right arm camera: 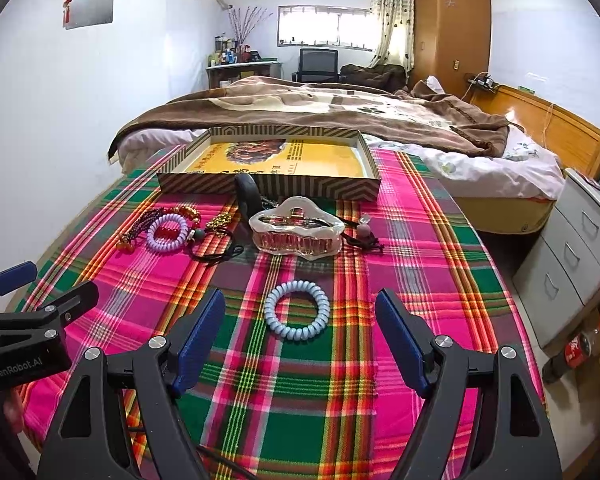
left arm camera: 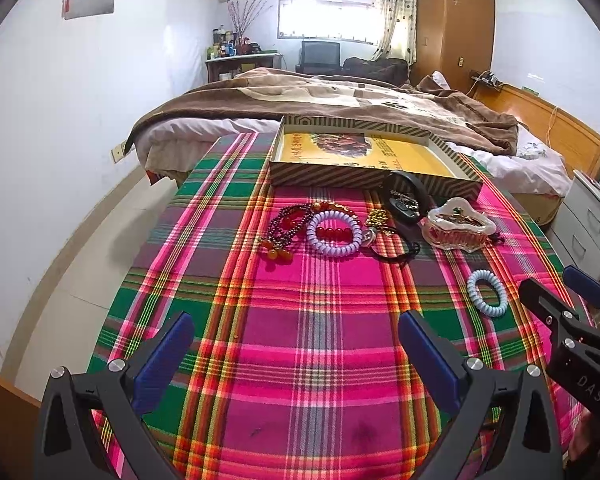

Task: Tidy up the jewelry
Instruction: 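Grasp the light blue coil bracelet with the right tool while the left tool grasps the brown bead strand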

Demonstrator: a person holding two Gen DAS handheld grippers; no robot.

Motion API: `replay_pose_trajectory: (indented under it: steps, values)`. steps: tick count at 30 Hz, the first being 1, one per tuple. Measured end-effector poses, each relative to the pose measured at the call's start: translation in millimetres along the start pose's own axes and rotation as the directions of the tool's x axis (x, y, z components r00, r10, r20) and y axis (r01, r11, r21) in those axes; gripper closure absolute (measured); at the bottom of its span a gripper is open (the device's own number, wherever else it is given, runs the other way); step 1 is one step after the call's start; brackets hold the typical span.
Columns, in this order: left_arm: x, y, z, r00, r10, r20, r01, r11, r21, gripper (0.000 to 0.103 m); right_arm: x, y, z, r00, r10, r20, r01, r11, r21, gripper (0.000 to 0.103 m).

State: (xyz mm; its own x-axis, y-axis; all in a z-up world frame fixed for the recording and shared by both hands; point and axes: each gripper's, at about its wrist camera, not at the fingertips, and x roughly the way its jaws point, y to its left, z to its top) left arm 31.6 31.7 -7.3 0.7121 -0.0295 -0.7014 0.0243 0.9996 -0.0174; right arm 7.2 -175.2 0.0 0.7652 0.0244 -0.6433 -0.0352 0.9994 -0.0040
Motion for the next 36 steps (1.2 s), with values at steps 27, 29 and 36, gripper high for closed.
replay_pose_trajectory:
  steps: [27,29,36]
  values:
    - [48,45,25,0.990,-0.102,-0.097,0.099,0.994,-0.036,0.000,83,-36,6,0.972,0.034,-0.232,-0.039,0.999,-0.015,0.046]
    - [50,46,28,0.989,-0.107,-0.097,0.104,0.994,-0.039,0.000,84,-34,7,0.973,0.036,-0.229,-0.044,0.999,-0.031,0.050]
    - [57,47,35,0.987,-0.114,-0.110,0.109,0.993,-0.047,0.000,84,-31,9,0.975,0.046,-0.219,-0.060,0.997,-0.057,0.093]
